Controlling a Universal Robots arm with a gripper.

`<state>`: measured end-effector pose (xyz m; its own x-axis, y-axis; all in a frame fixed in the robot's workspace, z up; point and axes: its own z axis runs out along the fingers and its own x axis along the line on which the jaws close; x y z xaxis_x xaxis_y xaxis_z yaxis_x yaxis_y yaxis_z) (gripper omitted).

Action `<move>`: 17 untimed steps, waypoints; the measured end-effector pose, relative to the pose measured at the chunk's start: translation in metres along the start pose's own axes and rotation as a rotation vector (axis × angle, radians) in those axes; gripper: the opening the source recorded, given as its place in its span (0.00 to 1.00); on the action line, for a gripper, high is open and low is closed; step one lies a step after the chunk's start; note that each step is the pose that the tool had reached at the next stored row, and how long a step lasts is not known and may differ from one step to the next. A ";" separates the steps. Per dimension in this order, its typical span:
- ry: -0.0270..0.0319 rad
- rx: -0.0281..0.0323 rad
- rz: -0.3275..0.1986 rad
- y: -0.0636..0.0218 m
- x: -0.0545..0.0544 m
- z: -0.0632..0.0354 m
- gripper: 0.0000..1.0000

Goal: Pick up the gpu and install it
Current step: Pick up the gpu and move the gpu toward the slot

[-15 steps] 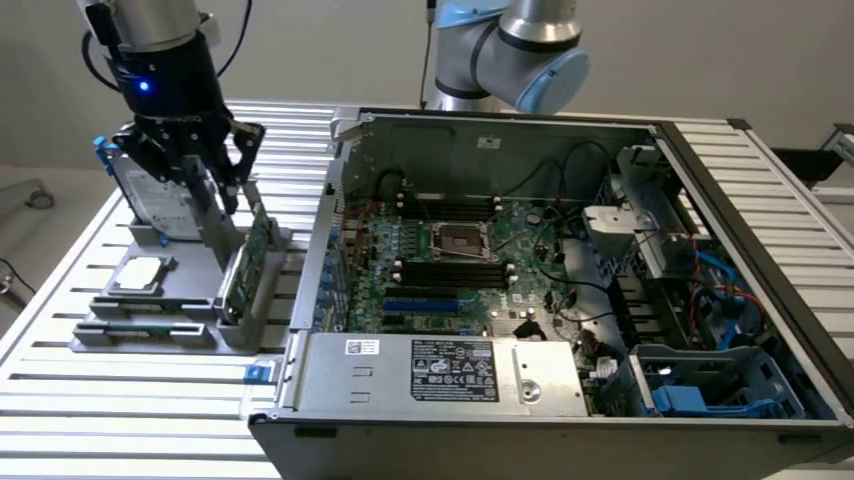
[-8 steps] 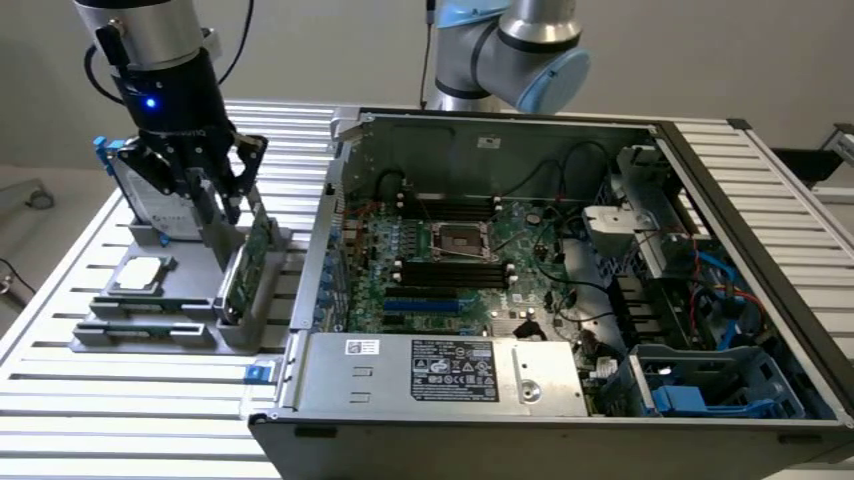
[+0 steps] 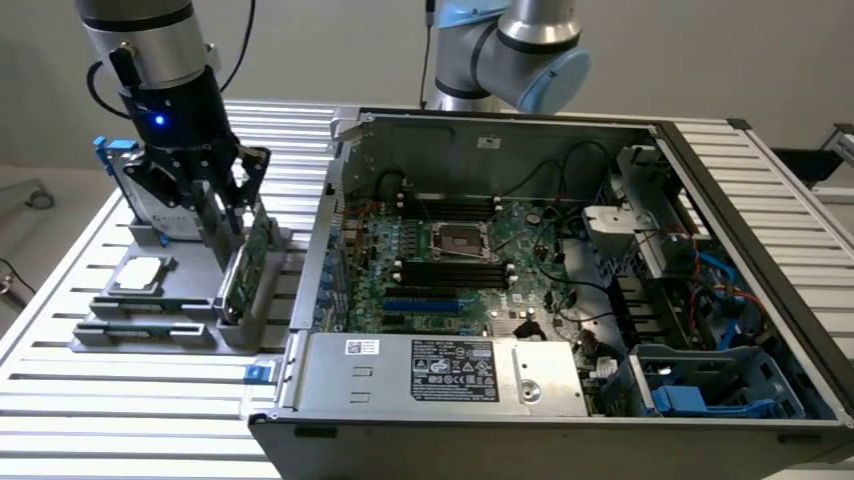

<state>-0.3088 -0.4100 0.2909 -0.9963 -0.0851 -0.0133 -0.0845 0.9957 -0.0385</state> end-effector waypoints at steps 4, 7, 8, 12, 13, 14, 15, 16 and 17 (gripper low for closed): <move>-0.0005 -0.0002 -0.011 -0.0004 0.000 0.0072 0.36; -0.0003 0.0000 -0.012 -0.0024 0.000 0.0128 0.36; -0.0003 0.0000 -0.012 -0.0040 0.001 0.0146 0.36; -0.0024 0.0000 -0.009 -0.0082 -0.001 0.0222 0.36; -0.0027 0.0000 -0.008 -0.0086 -0.003 0.0240 0.36; -0.0027 0.0001 -0.006 -0.0086 -0.003 0.0259 0.36; -0.0025 0.0002 -0.002 -0.0085 -0.004 0.0276 0.36; -0.0022 0.0003 0.003 -0.0085 -0.003 0.0294 0.36; -0.0021 0.0003 0.008 -0.0084 -0.003 0.0312 0.36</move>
<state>-0.3041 -0.4192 0.2601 -0.9969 -0.0770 -0.0156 -0.0764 0.9963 -0.0388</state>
